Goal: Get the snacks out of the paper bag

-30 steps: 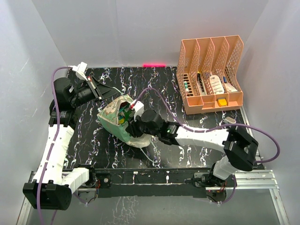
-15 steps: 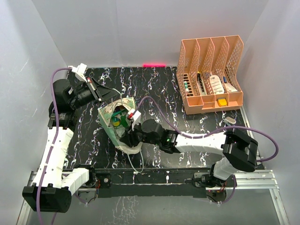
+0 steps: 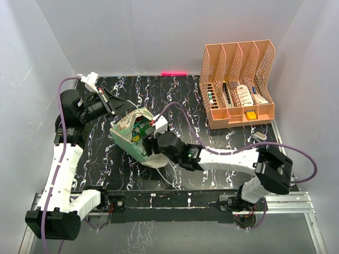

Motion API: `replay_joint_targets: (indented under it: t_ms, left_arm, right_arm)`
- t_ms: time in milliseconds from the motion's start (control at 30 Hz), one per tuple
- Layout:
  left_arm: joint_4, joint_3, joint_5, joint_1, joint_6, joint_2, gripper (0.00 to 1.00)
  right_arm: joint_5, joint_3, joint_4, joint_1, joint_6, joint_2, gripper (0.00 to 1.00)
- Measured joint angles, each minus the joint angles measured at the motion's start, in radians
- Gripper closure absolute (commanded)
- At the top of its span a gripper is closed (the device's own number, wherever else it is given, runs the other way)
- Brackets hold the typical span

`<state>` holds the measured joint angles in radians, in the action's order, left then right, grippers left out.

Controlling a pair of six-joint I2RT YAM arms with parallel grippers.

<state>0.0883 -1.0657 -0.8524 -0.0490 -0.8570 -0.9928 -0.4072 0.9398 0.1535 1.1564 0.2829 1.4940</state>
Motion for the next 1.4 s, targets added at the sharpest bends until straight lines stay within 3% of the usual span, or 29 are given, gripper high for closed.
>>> replay_joint_targets:
  t_ms: [167, 500, 600, 967, 1267, 1400]
  left_arm:
    - [0.002, 0.000, 0.002, 0.000, 0.001, 0.000, 1.00]
    - [0.018, 0.000, 0.005, 0.000, 0.008, 0.000, 1.00]
    - [0.024, 0.000, 0.007, 0.000, 0.014, 0.000, 1.00]
    - [0.085, -0.003, 0.028, 0.000, 0.058, 0.000, 1.00]
    - [0.149, -0.031, 0.057, 0.000, 0.108, 0.000, 1.00]
    - [0.172, -0.032, 0.072, 0.000, 0.125, 0.000, 1.00]
  right_arm:
    - [-0.055, 0.044, 0.034, 0.000, -0.026, 0.079, 0.02]
    - [-0.058, 0.087, 0.160, -0.008, -0.101, 0.201, 0.03]
    - [-0.043, 0.105, 0.180, -0.027, -0.105, 0.229, 0.14]
    - [-0.021, 0.122, 0.207, -0.053, -0.129, 0.266, 0.69]
    - [0.003, 0.122, 0.202, -0.056, -0.123, 0.250, 0.90]
    - [0.025, 0.117, 0.179, -0.057, -0.111, 0.213, 0.93]
